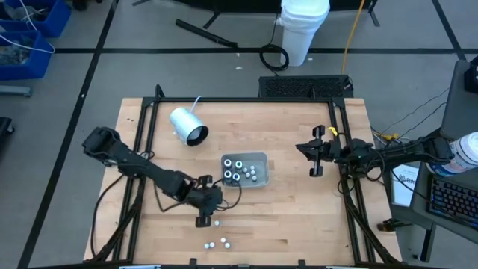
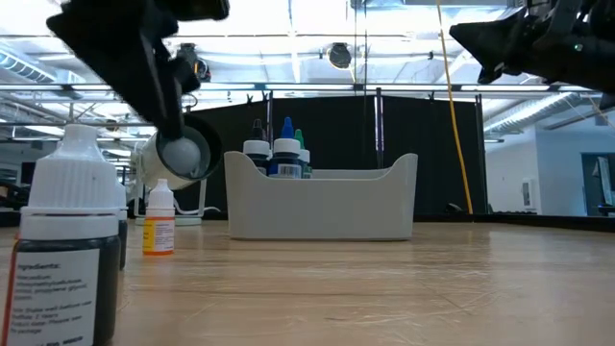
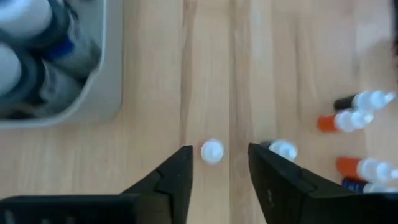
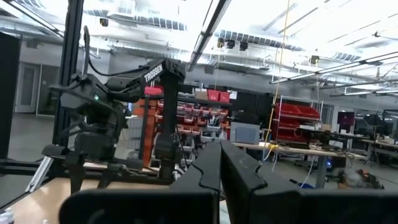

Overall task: Pick & Place food coloring
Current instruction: Put the small orange food coloring bottle into the gray bin

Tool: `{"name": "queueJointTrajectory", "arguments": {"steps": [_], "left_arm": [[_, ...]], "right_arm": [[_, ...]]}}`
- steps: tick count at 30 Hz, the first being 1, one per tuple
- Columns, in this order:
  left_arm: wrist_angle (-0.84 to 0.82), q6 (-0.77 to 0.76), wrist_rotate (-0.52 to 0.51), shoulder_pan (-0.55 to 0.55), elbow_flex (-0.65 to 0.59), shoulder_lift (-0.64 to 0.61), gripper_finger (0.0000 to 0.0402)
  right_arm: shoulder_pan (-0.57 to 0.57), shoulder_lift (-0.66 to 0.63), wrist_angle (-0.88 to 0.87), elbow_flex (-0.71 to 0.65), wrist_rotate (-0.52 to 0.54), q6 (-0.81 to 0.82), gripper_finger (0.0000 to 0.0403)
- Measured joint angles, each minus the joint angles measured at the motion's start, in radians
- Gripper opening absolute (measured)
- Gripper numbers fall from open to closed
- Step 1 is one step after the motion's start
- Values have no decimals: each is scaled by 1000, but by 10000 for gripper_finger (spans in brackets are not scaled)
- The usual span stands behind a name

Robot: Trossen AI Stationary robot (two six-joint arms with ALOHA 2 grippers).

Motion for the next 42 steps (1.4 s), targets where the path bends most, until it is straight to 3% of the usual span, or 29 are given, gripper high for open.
{"name": "queueJointTrajectory", "arguments": {"steps": [9,22,35,38,42], "left_arm": [[-26,15,93,46,24,81,199],[5,19,112,47,24,177,200],[13,10,128,47,24,185,200],[15,14,131,47,24,185,187],[15,57,138,47,24,185,138]], "right_arm": [[0,1,-27,0,0,-21,0],[0,3,-26,0,1,-20,0],[0,3,-21,0,1,-37,0],[0,3,-21,0,1,-37,0],[0,3,-21,0,1,-35,0]]}}
